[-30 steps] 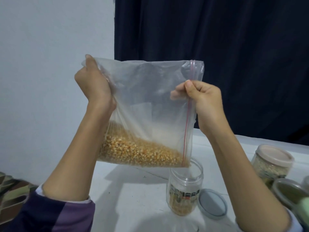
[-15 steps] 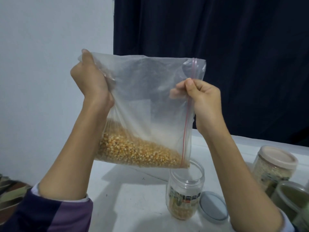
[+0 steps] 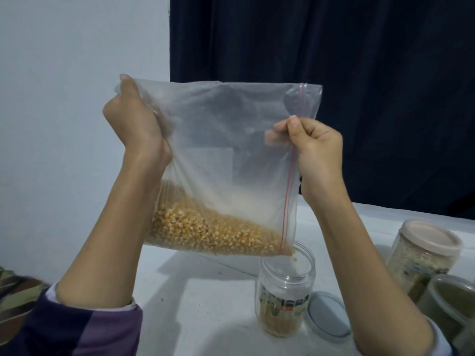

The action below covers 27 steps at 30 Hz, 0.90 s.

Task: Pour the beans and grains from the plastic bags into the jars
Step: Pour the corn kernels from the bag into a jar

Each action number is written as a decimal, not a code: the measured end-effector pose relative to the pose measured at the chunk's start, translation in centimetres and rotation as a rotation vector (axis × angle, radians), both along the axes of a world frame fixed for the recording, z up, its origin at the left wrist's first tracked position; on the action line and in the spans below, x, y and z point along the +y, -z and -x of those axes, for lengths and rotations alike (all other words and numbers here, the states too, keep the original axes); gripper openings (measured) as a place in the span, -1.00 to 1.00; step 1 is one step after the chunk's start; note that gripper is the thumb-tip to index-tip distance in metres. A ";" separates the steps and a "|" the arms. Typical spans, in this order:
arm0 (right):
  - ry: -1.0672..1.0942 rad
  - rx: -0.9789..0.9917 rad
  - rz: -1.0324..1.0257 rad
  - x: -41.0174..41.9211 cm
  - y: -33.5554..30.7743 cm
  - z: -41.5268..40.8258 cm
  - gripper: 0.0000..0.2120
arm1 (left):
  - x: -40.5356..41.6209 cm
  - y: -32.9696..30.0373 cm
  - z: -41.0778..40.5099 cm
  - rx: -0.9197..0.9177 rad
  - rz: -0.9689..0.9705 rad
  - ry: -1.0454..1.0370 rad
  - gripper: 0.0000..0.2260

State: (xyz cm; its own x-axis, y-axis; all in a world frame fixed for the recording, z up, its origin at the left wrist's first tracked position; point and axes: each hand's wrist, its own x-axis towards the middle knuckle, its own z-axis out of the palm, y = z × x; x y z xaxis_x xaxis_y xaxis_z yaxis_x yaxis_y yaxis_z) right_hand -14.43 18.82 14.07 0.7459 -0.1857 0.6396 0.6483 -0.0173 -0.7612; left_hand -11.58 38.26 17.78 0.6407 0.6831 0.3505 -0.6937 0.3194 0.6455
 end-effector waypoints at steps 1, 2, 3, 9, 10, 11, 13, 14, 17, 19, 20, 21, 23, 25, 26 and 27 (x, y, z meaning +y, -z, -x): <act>-0.003 0.004 0.003 0.0 0.1 0.0 -0.74 | 0.0 0.1 0.0 -0.001 0.006 0.003 -0.61; -0.011 0.011 0.006 0.0 0.2 -0.1 -0.74 | 0.0 0.2 0.0 0.001 0.007 0.000 -0.61; -0.011 0.012 -0.001 0.1 0.3 -0.1 -0.74 | -0.1 0.3 0.0 0.001 0.007 -0.002 -0.61; -0.006 -0.021 -0.021 0.4 0.4 -0.3 -0.74 | -0.1 0.3 0.1 -0.016 0.008 -0.003 -0.61; 0.008 -0.030 -0.031 0.3 0.4 -0.3 -0.74 | -0.2 0.2 0.2 -0.024 0.012 0.002 -0.61; 0.005 -0.036 -0.029 0.2 0.4 -0.3 -0.74 | -0.2 0.2 0.2 -0.027 0.011 0.006 -0.60; -0.029 -0.023 -0.006 0.3 0.3 -0.3 -0.74 | -0.1 0.2 0.1 -0.013 -0.001 -0.002 -0.60; -0.027 -0.019 -0.011 0.3 0.2 -0.2 -0.74 | 0.0 0.2 -0.1 -0.005 0.002 -0.010 -0.61; -0.008 -0.024 -0.037 0.1 0.3 -0.2 -0.73 | 0.2 0.2 -0.4 -0.014 0.020 -0.005 -0.64; -0.031 -0.016 -0.023 0.1 0.2 -0.1 -0.74 | -0.1 0.1 -0.2 -0.015 0.018 -0.002 -0.64; -0.017 -0.024 -0.033 0.1 0.2 -0.1 -0.74 | -0.2 0.1 -0.1 -0.017 0.019 -0.007 -0.63; -0.004 -0.037 -0.047 0.0 0.2 -0.1 -0.74 | -0.3 0.0 -0.1 -0.025 0.020 -0.009 -0.64; -0.014 -0.038 -0.044 -0.1 0.3 -0.1 -0.74 | -0.3 0.0 0.0 -0.029 0.012 -0.010 -0.65; -0.010 -0.034 -0.036 -0.1 0.3 0.0 -0.75 | -0.2 0.0 -0.2 -0.018 0.014 -0.011 -0.66; 0.004 -0.044 -0.039 -0.1 0.3 0.0 -0.75 | -0.2 0.0 -0.2 -0.025 0.019 -0.006 -0.65; 0.003 -0.054 -0.031 -0.2 0.3 0.0 -0.74 | -0.1 0.0 -0.3 -0.031 0.018 -0.004 -0.64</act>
